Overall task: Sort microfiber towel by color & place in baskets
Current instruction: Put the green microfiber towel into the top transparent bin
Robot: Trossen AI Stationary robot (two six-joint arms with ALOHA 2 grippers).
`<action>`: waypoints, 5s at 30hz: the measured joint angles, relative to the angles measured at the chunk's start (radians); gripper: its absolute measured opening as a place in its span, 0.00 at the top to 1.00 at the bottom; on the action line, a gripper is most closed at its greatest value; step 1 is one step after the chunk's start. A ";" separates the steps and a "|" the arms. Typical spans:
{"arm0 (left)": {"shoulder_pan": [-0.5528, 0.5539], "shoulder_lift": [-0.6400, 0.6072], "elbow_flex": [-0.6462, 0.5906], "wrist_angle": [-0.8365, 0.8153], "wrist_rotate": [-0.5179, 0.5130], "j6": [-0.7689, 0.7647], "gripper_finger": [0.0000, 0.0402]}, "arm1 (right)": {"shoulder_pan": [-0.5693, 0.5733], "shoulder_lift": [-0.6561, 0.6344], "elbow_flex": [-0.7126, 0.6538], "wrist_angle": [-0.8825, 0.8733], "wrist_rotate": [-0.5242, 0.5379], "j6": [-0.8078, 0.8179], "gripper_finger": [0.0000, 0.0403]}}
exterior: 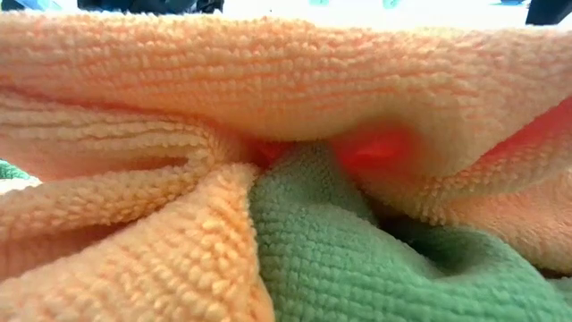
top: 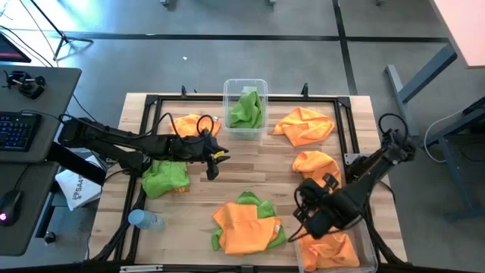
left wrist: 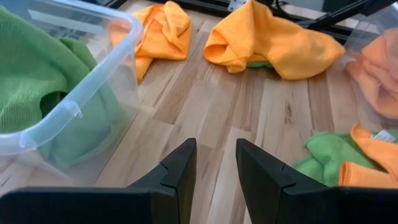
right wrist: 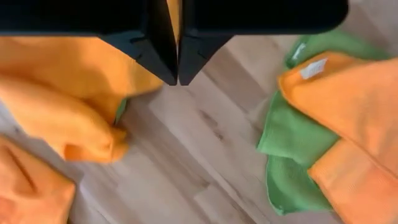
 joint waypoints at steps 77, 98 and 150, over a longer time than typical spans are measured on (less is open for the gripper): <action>-0.061 0.000 0.210 -0.666 -0.080 -0.285 0.81 | -0.534 -0.327 -0.694 1.230 -0.149 -1.102 1.00; -0.104 0.000 0.138 -1.240 0.108 -1.144 0.89 | -0.534 -0.327 -0.694 1.181 -0.152 -1.102 1.00; -0.117 0.143 -0.001 -1.165 0.237 -1.191 0.90 | -0.534 -0.327 -0.694 1.177 -0.151 -1.100 1.00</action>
